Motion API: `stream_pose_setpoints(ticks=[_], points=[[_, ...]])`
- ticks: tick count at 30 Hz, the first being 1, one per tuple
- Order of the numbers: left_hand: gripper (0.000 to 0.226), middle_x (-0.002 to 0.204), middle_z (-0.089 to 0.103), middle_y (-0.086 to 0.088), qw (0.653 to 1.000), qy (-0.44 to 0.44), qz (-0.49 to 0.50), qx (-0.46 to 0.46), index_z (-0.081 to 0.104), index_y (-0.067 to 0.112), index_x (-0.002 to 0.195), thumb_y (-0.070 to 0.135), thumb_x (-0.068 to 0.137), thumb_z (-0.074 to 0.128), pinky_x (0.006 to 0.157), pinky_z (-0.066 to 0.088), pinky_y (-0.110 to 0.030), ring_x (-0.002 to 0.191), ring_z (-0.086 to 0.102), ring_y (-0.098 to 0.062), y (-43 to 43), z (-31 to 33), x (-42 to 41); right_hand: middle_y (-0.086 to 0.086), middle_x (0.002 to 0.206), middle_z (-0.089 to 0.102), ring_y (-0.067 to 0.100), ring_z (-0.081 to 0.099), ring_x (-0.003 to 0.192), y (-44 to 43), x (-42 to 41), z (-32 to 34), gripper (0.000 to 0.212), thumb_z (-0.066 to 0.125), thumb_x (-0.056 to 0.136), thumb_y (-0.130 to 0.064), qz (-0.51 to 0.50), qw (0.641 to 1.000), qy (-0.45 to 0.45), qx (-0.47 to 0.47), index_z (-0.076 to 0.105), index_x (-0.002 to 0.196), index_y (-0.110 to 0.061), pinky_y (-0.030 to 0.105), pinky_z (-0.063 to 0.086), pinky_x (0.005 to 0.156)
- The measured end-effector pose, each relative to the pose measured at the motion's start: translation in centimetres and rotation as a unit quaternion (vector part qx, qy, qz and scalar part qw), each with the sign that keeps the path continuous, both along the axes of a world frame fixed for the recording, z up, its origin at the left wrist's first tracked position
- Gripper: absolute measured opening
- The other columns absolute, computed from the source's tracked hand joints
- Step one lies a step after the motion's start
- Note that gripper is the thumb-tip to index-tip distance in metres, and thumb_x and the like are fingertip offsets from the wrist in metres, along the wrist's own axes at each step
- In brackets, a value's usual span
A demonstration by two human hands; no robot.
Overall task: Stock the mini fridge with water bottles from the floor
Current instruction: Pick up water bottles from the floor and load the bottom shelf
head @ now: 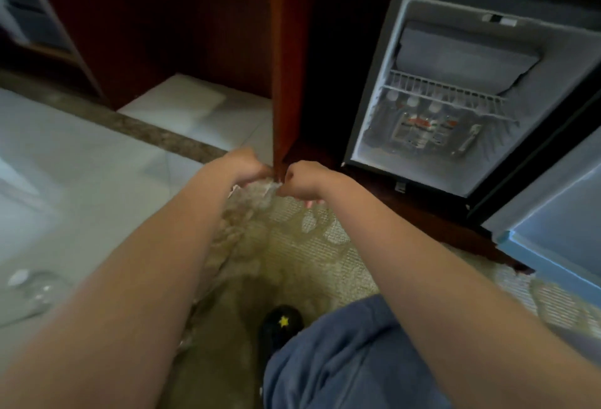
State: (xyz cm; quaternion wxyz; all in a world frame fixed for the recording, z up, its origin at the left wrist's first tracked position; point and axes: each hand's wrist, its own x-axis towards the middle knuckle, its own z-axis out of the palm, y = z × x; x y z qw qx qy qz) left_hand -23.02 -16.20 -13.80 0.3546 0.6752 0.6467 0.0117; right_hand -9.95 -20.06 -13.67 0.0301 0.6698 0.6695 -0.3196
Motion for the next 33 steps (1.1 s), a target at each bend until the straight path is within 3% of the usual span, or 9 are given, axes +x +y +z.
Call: stream_pose_setpoints(ticks=[3, 6, 8, 9, 11, 17, 22, 25, 33], points=[[0.029, 0.107, 0.065, -0.018, 0.999, 0.042, 0.019, 0.013, 0.062, -0.001, 0.108, 0.019, 0.089, 0.054, 0.064, 0.043, -0.028, 0.095, 0.064, -0.03, -2.1, -1.2, -4.9, 0.008, 0.082, 0.058, 0.021, 0.061, 0.061, -1.3, -4.6, -0.9, 0.028, 0.055, 0.093, -0.038, 0.042, 0.999, -0.027, -0.003, 0.055, 0.087, -0.01, 0.025, 0.046, 0.05], [0.033, 0.104, 0.065, -0.021, 0.996, 0.089, 0.023, 0.002, 0.063, -0.004, 0.11, 0.021, 0.09, 0.055, 0.06, 0.042, -0.027, 0.085, 0.058, -0.029, -4.1, -2.8, -9.5, 0.008, 0.095, 0.056, 0.022, 0.064, 0.072, -2.4, -8.7, -2.2, 0.033, 0.055, 0.094, -0.037, 0.066, 0.998, -0.011, -0.01, 0.054, 0.111, -0.009, 0.027, 0.046, 0.05], [0.038, 0.108, 0.062, -0.02, 0.994, 0.103, 0.034, -0.009, 0.06, -0.004, 0.115, 0.024, 0.089, 0.057, 0.06, 0.043, -0.028, 0.09, 0.058, -0.031, -5.2, -4.1, -12.3, 0.007, 0.097, 0.055, 0.023, 0.062, 0.078, -3.0, -11.1, -3.3, 0.034, 0.056, 0.094, -0.036, 0.079, 0.997, 0.002, -0.021, 0.053, 0.115, -0.009, 0.027, 0.042, 0.05], [0.041, 0.114, 0.06, -0.02, 0.993, 0.108, 0.041, -0.01, 0.059, -0.004, 0.118, 0.025, 0.089, 0.058, 0.067, 0.046, -0.029, 0.099, 0.058, -0.032, -5.7, -4.9, -13.5, 0.007, 0.097, 0.055, 0.022, 0.059, 0.08, -3.2, -12.2, -3.9, 0.031, 0.056, 0.094, -0.036, 0.085, 0.996, 0.006, -0.023, 0.053, 0.111, -0.01, 0.027, 0.041, 0.051], [0.044, 0.124, 0.057, -0.019, 0.992, 0.113, 0.058, -0.014, 0.057, -0.002, 0.123, 0.027, 0.089, 0.059, 0.08, 0.045, -0.032, 0.112, 0.055, -0.034, -6.7, -6.5, -15.7, 0.007, 0.101, 0.054, 0.021, 0.054, 0.086, -3.6, -14.0, -5.0, 0.031, 0.057, 0.092, -0.036, 0.092, 0.996, 0.008, -0.02, 0.052, 0.11, -0.01, 0.028, 0.041, 0.059], [0.042, 0.122, 0.059, -0.02, 0.988, 0.101, 0.114, -0.029, 0.058, -0.005, 0.118, 0.025, 0.089, 0.058, 0.084, 0.042, -0.032, 0.113, 0.055, -0.034, -8.3, -11.5, -19.5, 0.008, 0.131, 0.053, 0.025, 0.053, 0.113, -3.9, -16.5, -8.3, 0.047, 0.057, 0.091, -0.034, 0.097, 0.995, 0.014, -0.006, 0.048, 0.131, -0.012, 0.039, 0.048, 0.094], [0.055, 0.131, 0.05, -0.02, 0.984, 0.065, 0.16, -0.032, 0.042, -0.001, 0.134, 0.024, 0.088, 0.061, 0.094, 0.043, -0.036, 0.119, 0.05, -0.035, -8.1, -14.5, -19.1, 0.007, 0.133, 0.051, 0.023, 0.052, 0.114, -3.6, -15.6, -10.3, 0.047, 0.056, 0.092, -0.032, 0.081, 0.996, 0.035, -0.009, 0.045, 0.134, -0.012, 0.032, 0.045, 0.085], [0.063, 0.131, 0.045, -0.019, 0.982, 0.07, 0.175, -0.023, 0.038, 0.003, 0.135, 0.027, 0.084, 0.066, 0.096, 0.043, -0.04, 0.118, 0.048, -0.036, -7.5, -16.4, -18.9, 0.008, 0.134, 0.052, 0.024, 0.053, 0.115, -3.1, -14.8, -11.8, 0.048, 0.056, 0.093, -0.034, 0.068, 0.997, 0.032, -0.023, 0.046, 0.134, -0.013, 0.036, 0.047, 0.091], [0.051, 0.131, 0.045, -0.018, 0.975, 0.072, 0.212, -0.005, 0.039, 0.006, 0.135, 0.025, 0.091, 0.057, 0.093, 0.045, -0.041, 0.117, 0.05, -0.035, -5.6, -19.6, -18.2, 0.008, 0.133, 0.052, 0.025, 0.053, 0.115, -3.4, -13.6, -14.6, 0.048, 0.055, 0.094, -0.032, 0.035, 0.995, 0.063, -0.064, 0.044, 0.137, -0.014, 0.035, 0.046, 0.09]])
